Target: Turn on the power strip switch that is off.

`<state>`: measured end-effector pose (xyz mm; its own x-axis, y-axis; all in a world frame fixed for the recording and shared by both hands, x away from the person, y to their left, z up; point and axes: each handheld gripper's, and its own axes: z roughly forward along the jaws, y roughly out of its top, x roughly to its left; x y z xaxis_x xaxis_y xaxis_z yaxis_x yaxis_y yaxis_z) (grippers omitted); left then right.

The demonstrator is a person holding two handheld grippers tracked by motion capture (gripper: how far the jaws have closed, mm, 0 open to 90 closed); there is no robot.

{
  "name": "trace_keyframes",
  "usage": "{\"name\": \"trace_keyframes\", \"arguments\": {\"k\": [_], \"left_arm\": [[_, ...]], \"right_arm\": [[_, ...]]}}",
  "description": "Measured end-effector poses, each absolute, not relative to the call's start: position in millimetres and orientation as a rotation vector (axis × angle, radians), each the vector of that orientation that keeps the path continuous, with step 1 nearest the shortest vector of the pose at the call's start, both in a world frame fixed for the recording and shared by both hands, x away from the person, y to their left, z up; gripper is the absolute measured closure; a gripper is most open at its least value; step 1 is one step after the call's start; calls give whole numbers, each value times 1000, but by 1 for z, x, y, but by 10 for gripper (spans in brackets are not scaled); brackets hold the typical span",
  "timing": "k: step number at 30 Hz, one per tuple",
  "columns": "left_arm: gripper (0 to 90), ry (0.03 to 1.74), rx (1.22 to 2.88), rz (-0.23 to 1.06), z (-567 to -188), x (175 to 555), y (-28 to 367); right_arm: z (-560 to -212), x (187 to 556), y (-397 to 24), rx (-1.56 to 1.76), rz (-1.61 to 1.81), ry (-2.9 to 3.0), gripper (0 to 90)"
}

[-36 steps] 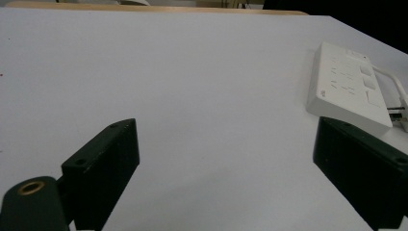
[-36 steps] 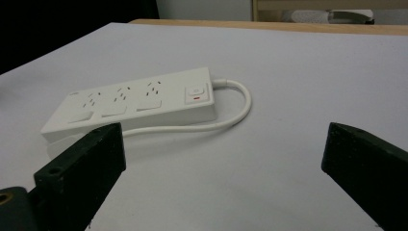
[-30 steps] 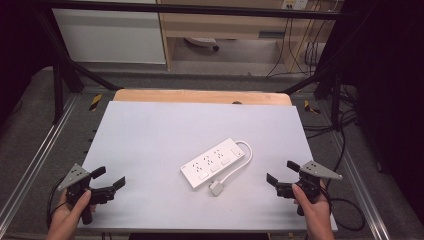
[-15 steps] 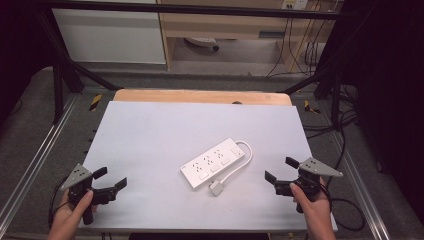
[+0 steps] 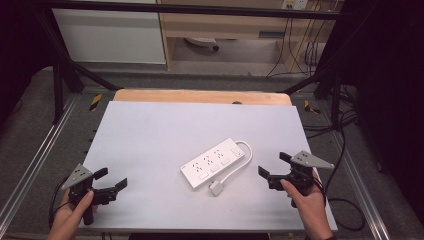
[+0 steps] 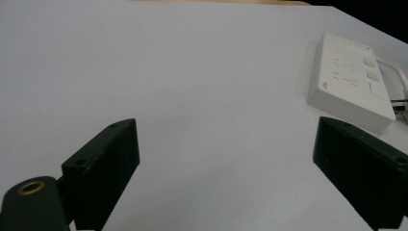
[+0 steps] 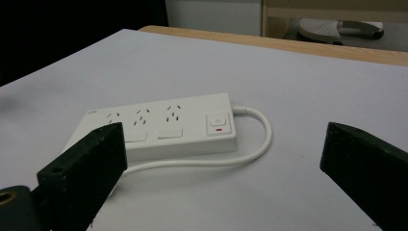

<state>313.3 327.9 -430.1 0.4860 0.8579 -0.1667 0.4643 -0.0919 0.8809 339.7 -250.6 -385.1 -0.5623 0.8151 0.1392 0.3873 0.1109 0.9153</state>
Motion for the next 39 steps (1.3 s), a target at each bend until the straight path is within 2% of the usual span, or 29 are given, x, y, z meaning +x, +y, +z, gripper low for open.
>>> {"name": "trace_keyframes", "arguments": {"k": [39], "left_arm": [[88, 1135, 1733, 481, -431, 313, 326]], "right_arm": [[-372, 368, -194, 1087, 1417, 2179, 62]]}}
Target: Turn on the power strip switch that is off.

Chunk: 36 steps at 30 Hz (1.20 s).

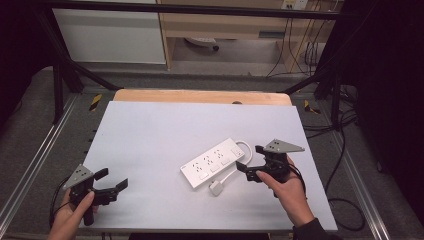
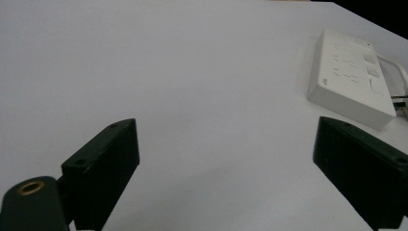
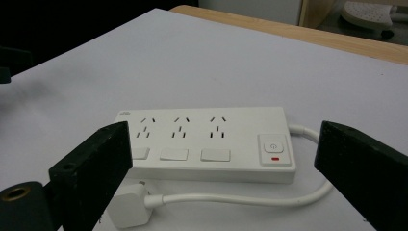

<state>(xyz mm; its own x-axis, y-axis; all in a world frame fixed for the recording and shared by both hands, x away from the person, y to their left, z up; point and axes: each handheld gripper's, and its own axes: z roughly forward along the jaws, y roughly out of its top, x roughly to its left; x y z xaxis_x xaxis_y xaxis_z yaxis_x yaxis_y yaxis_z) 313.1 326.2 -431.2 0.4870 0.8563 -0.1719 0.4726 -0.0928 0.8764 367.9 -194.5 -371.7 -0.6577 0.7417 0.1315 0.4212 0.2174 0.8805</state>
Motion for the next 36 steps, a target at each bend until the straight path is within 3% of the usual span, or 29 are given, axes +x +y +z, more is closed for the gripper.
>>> {"name": "trace_keyframes", "arguments": {"k": [12, 36], "left_arm": [[87, 1134, 1736, 480, -431, 313, 326], [87, 1133, 1737, 475, -432, 313, 326]], "right_arm": [[-371, 373, -179, 1057, 1400, 2220, 75], [-380, 378, -149, 978, 1370, 2300, 352]]}}
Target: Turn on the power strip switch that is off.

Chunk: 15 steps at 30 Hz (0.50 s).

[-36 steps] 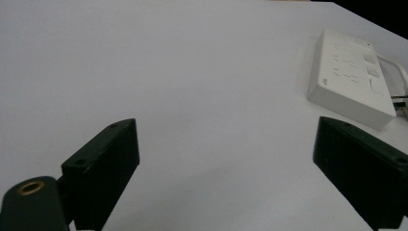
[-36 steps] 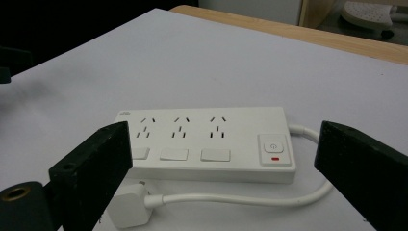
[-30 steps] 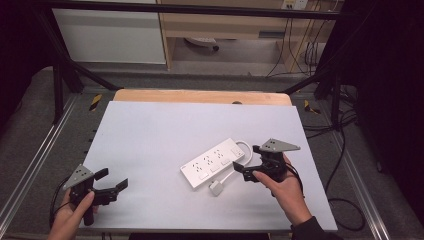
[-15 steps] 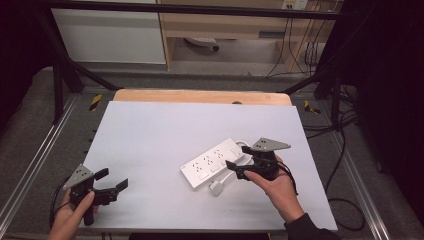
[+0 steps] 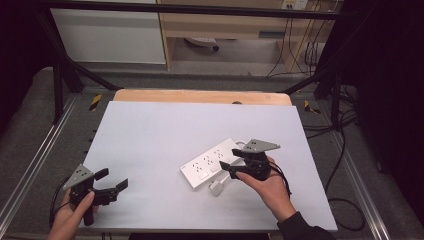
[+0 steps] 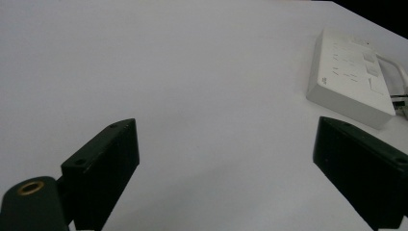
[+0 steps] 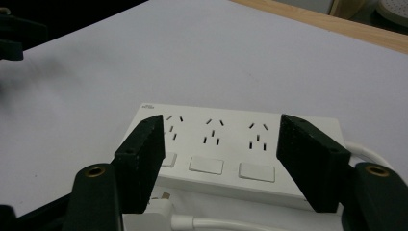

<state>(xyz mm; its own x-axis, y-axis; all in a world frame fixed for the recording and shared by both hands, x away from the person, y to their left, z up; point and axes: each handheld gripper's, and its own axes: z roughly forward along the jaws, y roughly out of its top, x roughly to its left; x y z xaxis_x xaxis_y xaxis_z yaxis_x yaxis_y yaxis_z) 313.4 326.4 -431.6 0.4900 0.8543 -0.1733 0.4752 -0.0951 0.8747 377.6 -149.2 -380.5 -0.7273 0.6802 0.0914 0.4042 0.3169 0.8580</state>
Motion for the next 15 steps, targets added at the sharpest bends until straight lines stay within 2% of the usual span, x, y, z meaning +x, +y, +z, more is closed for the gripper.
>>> {"name": "trace_keyframes", "arguments": {"k": [15], "left_arm": [[87, 1134, 1737, 472, -432, 314, 326]], "right_arm": [[-389, 380, -131, 938, 1351, 2345, 500]]}}
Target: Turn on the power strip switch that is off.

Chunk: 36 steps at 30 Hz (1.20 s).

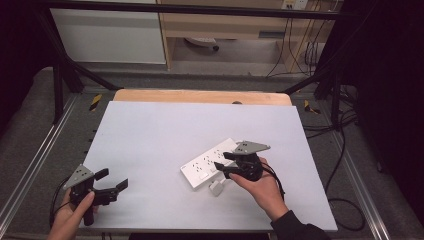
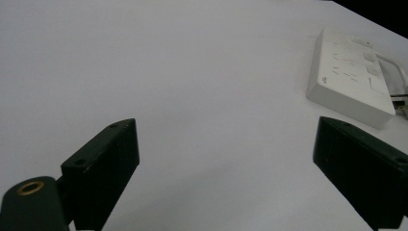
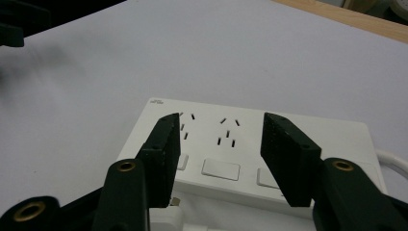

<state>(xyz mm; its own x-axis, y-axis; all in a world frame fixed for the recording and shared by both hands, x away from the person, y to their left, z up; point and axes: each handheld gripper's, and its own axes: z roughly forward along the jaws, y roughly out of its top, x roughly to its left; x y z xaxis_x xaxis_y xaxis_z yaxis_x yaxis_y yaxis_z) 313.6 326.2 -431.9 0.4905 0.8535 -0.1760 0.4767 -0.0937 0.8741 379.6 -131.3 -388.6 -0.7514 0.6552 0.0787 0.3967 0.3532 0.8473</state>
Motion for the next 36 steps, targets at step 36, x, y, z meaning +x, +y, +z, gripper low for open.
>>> {"name": "trace_keyframes", "arguments": {"k": [36], "left_arm": [[87, 1137, 1737, 477, -432, 313, 327]], "right_arm": [[-419, 383, -106, 908, 1364, 2411, 746]]}}
